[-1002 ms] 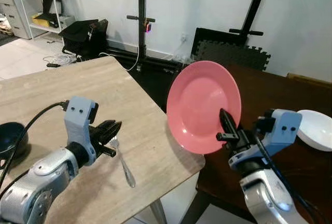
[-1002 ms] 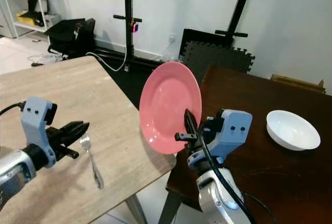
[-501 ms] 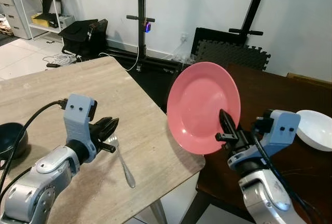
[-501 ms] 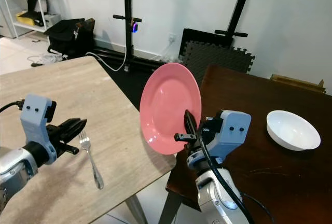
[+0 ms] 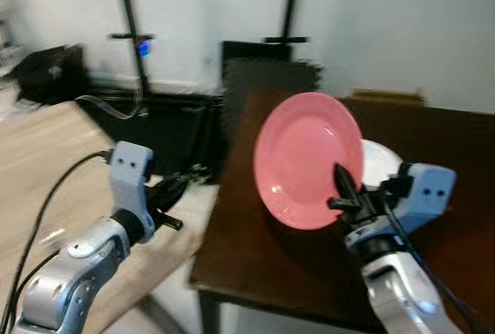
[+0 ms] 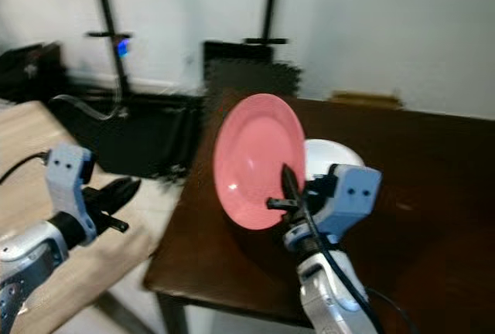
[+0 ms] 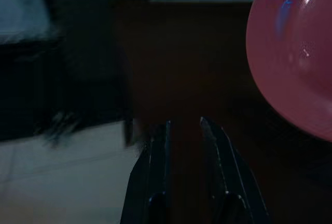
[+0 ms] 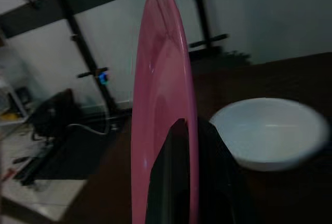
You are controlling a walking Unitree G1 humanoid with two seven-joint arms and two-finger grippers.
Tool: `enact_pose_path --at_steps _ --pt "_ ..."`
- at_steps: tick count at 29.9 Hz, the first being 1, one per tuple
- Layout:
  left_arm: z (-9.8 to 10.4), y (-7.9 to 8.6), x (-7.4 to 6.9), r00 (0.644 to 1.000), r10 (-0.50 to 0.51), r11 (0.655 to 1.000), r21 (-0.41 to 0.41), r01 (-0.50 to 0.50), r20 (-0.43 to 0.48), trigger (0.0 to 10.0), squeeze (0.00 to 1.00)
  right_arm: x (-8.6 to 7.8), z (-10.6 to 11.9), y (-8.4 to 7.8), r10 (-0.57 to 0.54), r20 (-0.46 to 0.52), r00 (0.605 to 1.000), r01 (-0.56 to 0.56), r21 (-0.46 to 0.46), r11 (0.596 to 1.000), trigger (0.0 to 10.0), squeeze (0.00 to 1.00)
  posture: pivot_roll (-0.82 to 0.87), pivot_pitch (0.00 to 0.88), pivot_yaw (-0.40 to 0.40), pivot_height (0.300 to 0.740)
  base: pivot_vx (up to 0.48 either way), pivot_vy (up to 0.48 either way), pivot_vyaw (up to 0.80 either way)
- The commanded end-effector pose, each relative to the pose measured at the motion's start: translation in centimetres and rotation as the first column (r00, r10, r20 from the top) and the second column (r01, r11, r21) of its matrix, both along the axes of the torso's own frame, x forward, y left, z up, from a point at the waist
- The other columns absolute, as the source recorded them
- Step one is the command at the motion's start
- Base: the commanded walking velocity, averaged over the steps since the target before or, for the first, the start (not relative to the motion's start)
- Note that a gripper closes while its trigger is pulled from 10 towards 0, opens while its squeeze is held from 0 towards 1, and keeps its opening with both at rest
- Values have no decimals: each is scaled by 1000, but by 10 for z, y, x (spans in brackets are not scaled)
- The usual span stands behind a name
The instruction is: Setting the table
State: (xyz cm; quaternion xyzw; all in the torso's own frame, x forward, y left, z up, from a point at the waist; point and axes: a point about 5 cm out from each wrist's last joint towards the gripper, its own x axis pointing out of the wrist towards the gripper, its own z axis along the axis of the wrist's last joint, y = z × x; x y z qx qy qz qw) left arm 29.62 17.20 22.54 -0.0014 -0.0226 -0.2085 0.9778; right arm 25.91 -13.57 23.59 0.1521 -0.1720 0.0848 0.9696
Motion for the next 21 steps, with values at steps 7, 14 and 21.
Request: enact_pose_path --at_steps 7,14,21 --pt "-5 0 3 1000 16 1000 -21 -17 -25 10000 0 -3 -2 -3 -8 -3 1000 8 -10 1000 10000 0 64 82 24 740 0 39 0" --pt "-6 0 4 999 19 999 -27 -20 -29 10000 0 -3 -2 -4 -10 -3 1000 9 -10 1000 10000 0 60 81 22 740 0 442 0" --pt "-6 -1 5 999 20 999 -27 -21 -28 10000 0 -2 -2 -3 -10 -2 1000 10 -16 1000 10000 0 60 79 24 740 0 427 0"
